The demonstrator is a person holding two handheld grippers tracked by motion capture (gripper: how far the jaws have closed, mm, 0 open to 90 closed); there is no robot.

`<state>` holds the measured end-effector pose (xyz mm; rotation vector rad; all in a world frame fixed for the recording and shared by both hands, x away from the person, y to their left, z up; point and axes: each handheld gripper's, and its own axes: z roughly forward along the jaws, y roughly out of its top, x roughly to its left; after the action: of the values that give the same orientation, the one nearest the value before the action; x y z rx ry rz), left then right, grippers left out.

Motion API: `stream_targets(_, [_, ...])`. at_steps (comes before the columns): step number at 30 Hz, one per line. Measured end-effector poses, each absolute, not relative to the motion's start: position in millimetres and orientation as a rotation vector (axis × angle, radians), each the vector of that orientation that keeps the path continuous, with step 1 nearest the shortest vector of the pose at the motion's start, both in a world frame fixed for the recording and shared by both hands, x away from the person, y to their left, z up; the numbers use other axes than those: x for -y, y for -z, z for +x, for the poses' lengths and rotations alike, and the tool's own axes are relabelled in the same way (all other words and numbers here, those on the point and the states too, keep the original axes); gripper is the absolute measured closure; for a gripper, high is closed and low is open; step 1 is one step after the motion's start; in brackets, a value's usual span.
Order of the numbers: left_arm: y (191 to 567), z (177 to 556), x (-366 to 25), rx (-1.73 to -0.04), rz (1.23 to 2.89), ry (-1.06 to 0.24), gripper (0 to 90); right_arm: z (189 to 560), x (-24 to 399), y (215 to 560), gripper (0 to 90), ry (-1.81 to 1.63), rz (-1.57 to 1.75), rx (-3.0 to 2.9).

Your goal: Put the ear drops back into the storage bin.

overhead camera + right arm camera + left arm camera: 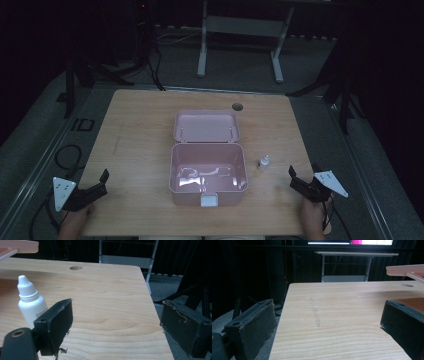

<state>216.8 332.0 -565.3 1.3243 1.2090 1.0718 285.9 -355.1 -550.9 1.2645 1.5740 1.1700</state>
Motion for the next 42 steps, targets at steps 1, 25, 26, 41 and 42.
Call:
stream_targets(1, [565.3,216.9,-332.2,-1.210,1.323,-1.069,0.4,286.0,355.0,551.0,10.8,-1.168,1.266,-1.575])
stream_targets(25, [565.5,217.8,-332.3,-1.214,1.328,-1.047,0.4,304.8,352.2,550.6,10.8,-1.017,1.464,-1.862])
stream_targets(26, [565.5,217.7,-332.2,-1.214,1.329,-1.048,0.4,305.6,352.4,550.2,10.8,-1.004,1.485,-1.885])
stream_targets(41, [565.5,217.8,-331.9,-1.209,1.337,-1.043,0.4,307.0,349.8,521.4,10.8,-0.788,1.529,-2.189])
stream_targets(42, [565.5,217.8,-331.9,-1.210,1.336,-1.044,0.4,307.2,349.3,520.2,10.7,-0.768,1.535,-2.203])
